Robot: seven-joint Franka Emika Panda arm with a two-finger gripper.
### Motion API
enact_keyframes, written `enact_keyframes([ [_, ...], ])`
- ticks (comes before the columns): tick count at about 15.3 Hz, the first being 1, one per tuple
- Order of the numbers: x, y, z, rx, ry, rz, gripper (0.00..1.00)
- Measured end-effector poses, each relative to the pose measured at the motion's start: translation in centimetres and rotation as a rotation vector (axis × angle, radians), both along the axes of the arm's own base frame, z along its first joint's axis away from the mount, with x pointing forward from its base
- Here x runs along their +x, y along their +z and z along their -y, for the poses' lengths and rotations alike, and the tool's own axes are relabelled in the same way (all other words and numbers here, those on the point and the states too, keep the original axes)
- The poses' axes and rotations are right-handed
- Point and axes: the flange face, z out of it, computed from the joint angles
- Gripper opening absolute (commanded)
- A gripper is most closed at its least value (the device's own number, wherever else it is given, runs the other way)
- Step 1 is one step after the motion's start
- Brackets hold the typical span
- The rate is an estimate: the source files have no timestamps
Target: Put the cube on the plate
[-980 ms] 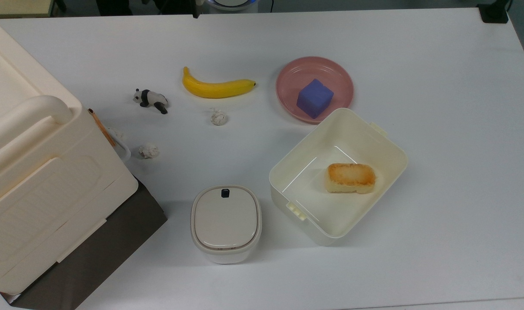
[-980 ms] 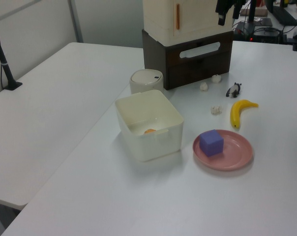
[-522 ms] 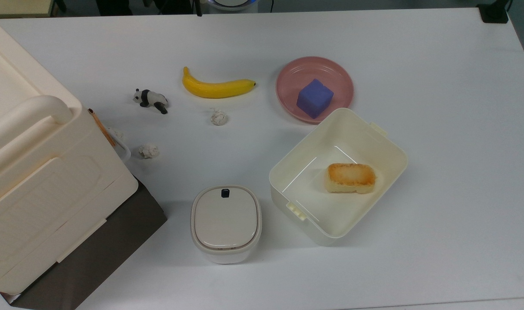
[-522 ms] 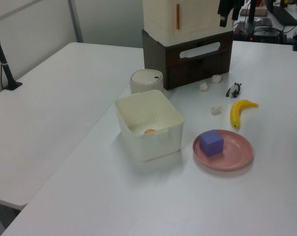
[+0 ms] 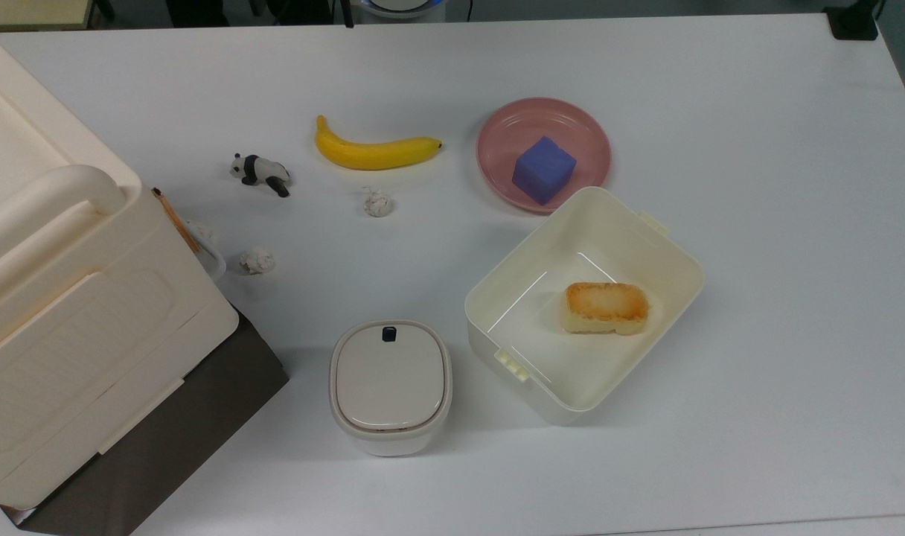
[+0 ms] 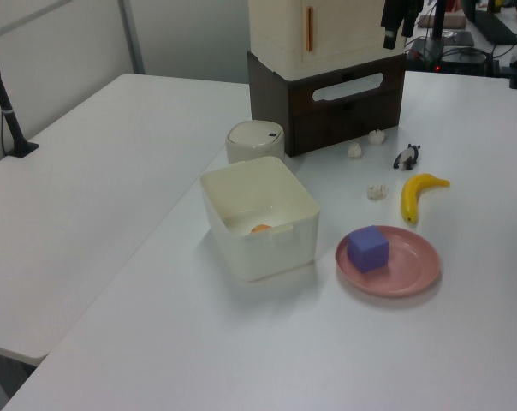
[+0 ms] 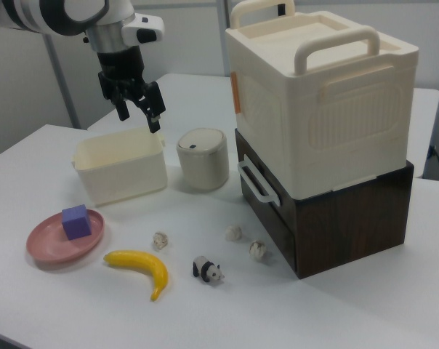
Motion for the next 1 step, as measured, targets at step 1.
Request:
enact_keyframes([
  [1, 0.01, -0.06, -0.04, 0.000, 0.001, -0.001, 1.00],
])
